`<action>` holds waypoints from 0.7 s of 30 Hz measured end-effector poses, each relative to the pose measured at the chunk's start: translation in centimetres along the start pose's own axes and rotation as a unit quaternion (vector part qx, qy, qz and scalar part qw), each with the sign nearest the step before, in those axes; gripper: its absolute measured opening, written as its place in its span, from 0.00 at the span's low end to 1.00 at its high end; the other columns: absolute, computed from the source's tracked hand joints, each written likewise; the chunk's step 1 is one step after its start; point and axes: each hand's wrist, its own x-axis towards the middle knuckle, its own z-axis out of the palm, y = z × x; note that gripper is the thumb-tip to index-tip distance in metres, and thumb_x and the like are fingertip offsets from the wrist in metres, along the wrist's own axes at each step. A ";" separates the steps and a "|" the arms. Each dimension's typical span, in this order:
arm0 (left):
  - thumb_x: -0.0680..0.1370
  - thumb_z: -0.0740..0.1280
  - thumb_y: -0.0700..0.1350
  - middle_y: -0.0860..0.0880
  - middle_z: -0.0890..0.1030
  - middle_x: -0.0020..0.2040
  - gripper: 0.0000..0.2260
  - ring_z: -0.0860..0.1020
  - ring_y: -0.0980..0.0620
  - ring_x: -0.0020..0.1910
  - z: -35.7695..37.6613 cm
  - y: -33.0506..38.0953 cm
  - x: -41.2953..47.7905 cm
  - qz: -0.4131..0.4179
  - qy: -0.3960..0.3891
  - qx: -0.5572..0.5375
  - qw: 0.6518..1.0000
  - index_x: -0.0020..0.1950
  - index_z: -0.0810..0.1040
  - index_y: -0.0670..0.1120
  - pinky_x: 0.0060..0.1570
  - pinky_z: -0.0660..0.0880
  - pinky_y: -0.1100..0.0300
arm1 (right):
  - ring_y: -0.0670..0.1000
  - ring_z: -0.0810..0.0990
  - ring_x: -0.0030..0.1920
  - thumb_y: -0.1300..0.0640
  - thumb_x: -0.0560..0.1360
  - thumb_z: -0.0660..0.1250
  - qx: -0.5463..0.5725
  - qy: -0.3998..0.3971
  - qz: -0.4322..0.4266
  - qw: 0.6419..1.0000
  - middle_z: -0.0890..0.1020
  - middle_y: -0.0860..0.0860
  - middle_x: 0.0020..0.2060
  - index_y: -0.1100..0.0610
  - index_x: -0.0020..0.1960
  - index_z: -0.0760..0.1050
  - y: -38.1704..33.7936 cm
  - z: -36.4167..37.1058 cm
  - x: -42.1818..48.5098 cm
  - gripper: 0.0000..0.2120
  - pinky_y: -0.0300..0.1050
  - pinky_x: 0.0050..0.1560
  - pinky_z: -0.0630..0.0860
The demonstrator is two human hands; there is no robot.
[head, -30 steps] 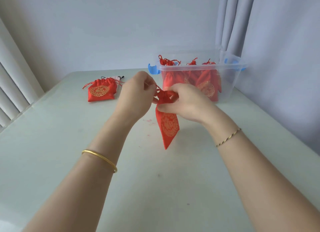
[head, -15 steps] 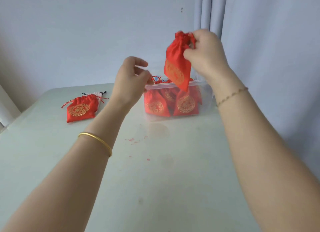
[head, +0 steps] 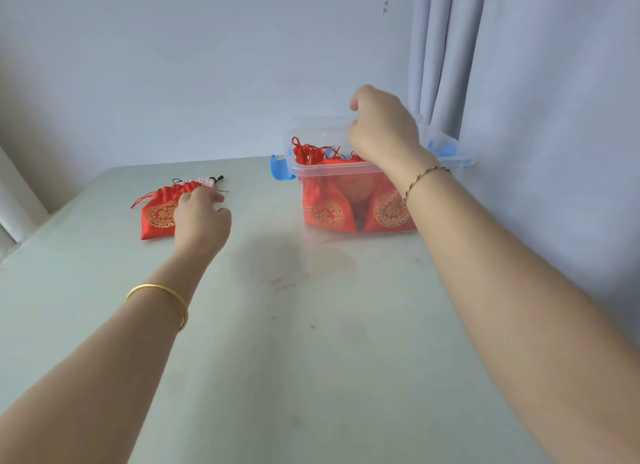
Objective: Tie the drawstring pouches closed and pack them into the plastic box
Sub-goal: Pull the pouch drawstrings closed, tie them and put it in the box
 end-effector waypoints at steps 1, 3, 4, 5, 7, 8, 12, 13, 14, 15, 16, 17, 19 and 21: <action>0.74 0.59 0.38 0.39 0.70 0.65 0.17 0.67 0.38 0.65 0.0 -0.9 0.1 -0.008 -0.008 0.049 0.999 0.63 0.73 0.42 0.63 0.66 0.46 | 0.59 0.75 0.57 0.67 0.74 0.55 0.020 0.032 -0.020 0.999 0.77 0.56 0.57 0.59 0.61 0.71 -0.6 -0.1 -0.3 0.18 0.47 0.54 0.71; 0.77 0.58 0.41 0.42 0.66 0.70 0.18 0.61 0.40 0.70 0.1 -3.0 0.5 -0.015 -0.040 0.142 0.989 0.67 0.70 0.42 0.65 0.62 0.46 | 0.57 0.76 0.55 0.67 0.73 0.53 0.071 0.057 -0.056 0.994 0.78 0.55 0.55 0.59 0.60 0.72 -2.1 0.4 -1.3 0.18 0.47 0.51 0.72; 0.77 0.57 0.43 0.44 0.64 0.72 0.18 0.59 0.42 0.71 0.3 -3.6 0.6 -0.011 -0.066 0.183 0.981 0.67 0.69 0.42 0.66 0.60 0.46 | 0.55 0.76 0.54 0.67 0.74 0.53 0.094 0.058 -0.067 0.992 0.78 0.54 0.55 0.58 0.59 0.73 -2.8 0.7 -2.0 0.18 0.46 0.51 0.72; 0.78 0.56 0.46 0.45 0.63 0.72 0.18 0.58 0.43 0.72 0.4 -4.5 0.7 -0.009 -0.093 0.215 0.972 0.67 0.68 0.43 0.67 0.59 0.46 | 0.55 0.76 0.53 0.66 0.74 0.53 0.114 0.054 -0.078 0.989 0.78 0.53 0.54 0.58 0.59 0.73 -3.6 1.2 -2.7 0.17 0.47 0.50 0.73; 0.79 0.54 0.48 0.46 0.65 0.70 0.17 0.60 0.44 0.71 0.5 -5.6 0.7 -0.004 -0.124 0.248 0.961 0.64 0.70 0.43 0.66 0.60 0.46 | 0.55 0.76 0.52 0.66 0.73 0.54 0.148 0.045 -0.102 0.983 0.79 0.53 0.50 0.58 0.57 0.74 -4.9 2.3 -4.1 0.16 0.48 0.50 0.73; 0.79 0.53 0.49 0.45 0.67 0.68 0.17 0.62 0.43 0.69 0.4 -5.9 0.6 0.002 -0.122 0.253 0.960 0.63 0.71 0.43 0.65 0.60 0.46 | 0.55 0.76 0.51 0.65 0.73 0.55 0.161 0.039 -0.114 0.979 0.79 0.53 0.48 0.58 0.56 0.74 -5.5 2.9 -4.7 0.15 0.49 0.50 0.74; 0.79 0.56 0.49 0.43 0.65 0.70 0.18 0.60 0.42 0.70 -0.4 -6.2 0.8 0.040 -0.068 0.281 0.956 0.68 0.67 0.45 0.66 0.59 0.46 | 0.56 0.78 0.48 0.65 0.73 0.56 0.183 0.007 -0.134 0.974 0.80 0.53 0.46 0.58 0.54 0.76 -6.6 5.4 -6.2 0.14 0.50 0.49 0.74; 0.79 0.57 0.50 0.43 0.61 0.73 0.20 0.56 0.42 0.72 -0.8 -6.4 1.2 0.045 -0.070 0.288 0.954 0.70 0.64 0.45 0.67 0.58 0.46 | 0.56 0.79 0.46 0.65 0.73 0.56 0.188 -0.005 -0.130 0.974 0.79 0.52 0.44 0.58 0.53 0.76 -6.6 6.0 -6.5 0.14 0.50 0.47 0.75; 0.79 0.58 0.50 0.44 0.57 0.75 0.23 0.53 0.43 0.74 -1.0 -6.8 1.6 0.049 -0.080 0.293 0.951 0.72 0.61 0.46 0.68 0.56 0.46 | 0.57 0.80 0.45 0.65 0.73 0.56 0.193 -0.020 -0.123 0.973 0.77 0.51 0.41 0.58 0.53 0.75 -6.4 6.5 -6.7 0.14 0.50 0.47 0.76; 0.79 0.57 0.51 0.45 0.54 0.76 0.24 0.50 0.45 0.75 -1.2 -7.1 2.1 0.052 -0.096 0.297 0.949 0.74 0.58 0.47 0.69 0.55 0.45 | 0.57 0.80 0.45 0.65 0.73 0.56 0.194 -0.039 -0.116 0.973 0.75 0.48 0.39 0.58 0.53 0.75 -6.3 7.1 -6.9 0.13 0.50 0.47 0.76; 0.79 0.57 0.52 0.46 0.54 0.77 0.26 0.50 0.46 0.76 -1.2 -7.4 2.4 0.050 -0.113 0.300 0.946 0.75 0.56 0.48 0.70 0.55 0.45 | 0.57 0.81 0.46 0.65 0.73 0.56 0.191 -0.058 -0.109 0.974 0.74 0.46 0.37 0.58 0.54 0.75 -6.1 7.6 -7.1 0.13 0.50 0.47 0.76; 0.79 0.57 0.52 0.46 0.55 0.76 0.26 0.50 0.46 0.76 -1.2 -7.7 2.6 0.045 -0.125 0.301 0.944 0.75 0.55 0.47 0.70 0.54 0.45 | 0.57 0.81 0.47 0.65 0.73 0.56 0.184 -0.075 -0.101 0.975 0.73 0.45 0.36 0.57 0.54 0.75 -5.8 8.2 -7.3 0.13 0.49 0.48 0.76; 0.78 0.58 0.52 0.44 0.60 0.74 0.25 0.55 0.44 0.74 -1.2 -7.8 2.6 0.045 -0.117 0.288 0.949 0.74 0.60 0.45 0.69 0.56 0.46 | 0.56 0.81 0.47 0.64 0.74 0.57 0.171 -0.095 -0.084 0.977 0.74 0.46 0.38 0.56 0.54 0.75 -5.2 9.2 -7.5 0.13 0.47 0.47 0.76; 0.77 0.62 0.51 0.41 0.66 0.69 0.23 0.62 0.41 0.70 -1.3 -7.3 2.1 0.060 -0.088 0.276 0.955 0.70 0.65 0.44 0.66 0.60 0.46 | 0.57 0.81 0.47 0.64 0.73 0.57 0.175 -0.107 -0.067 0.976 0.74 0.47 0.40 0.56 0.53 0.75 -4.8 10.3 -7.8 0.12 0.48 0.47 0.76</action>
